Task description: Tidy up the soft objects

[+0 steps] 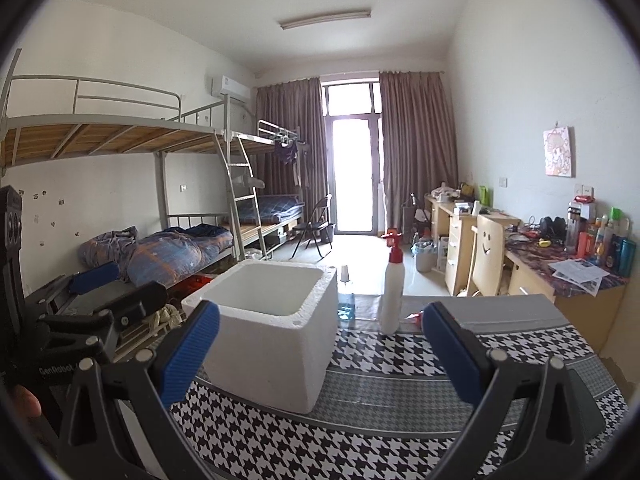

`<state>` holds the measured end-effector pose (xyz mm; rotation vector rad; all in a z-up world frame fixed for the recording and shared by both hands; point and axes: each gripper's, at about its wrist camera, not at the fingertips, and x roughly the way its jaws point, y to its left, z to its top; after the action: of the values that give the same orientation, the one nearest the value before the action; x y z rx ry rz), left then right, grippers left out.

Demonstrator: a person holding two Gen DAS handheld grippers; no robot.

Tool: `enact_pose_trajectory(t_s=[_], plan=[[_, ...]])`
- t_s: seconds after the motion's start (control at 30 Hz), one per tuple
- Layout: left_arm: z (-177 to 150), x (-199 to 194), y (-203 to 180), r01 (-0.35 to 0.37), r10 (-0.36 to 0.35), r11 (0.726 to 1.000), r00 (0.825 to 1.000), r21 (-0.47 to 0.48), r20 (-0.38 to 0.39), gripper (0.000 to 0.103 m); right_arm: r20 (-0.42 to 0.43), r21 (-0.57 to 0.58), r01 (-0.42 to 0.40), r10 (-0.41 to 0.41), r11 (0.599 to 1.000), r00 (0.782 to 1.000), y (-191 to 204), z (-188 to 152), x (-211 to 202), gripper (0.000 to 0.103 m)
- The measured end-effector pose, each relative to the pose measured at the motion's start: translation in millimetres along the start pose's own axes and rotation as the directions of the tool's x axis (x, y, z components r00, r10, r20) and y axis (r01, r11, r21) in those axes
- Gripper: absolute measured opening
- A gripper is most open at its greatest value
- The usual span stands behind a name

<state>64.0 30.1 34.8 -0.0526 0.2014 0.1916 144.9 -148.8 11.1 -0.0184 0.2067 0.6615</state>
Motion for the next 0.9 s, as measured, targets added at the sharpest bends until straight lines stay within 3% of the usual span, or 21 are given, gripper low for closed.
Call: enact_pose_trajectory(t_s=[0.9], plan=[[-23,-10,-6,-0.040,0.040,0.999,0.998,0.000,0.048,0.102,0.044,0.012,0.063,-0.063,0.998,0.997,-6,-37,-26,0.102]])
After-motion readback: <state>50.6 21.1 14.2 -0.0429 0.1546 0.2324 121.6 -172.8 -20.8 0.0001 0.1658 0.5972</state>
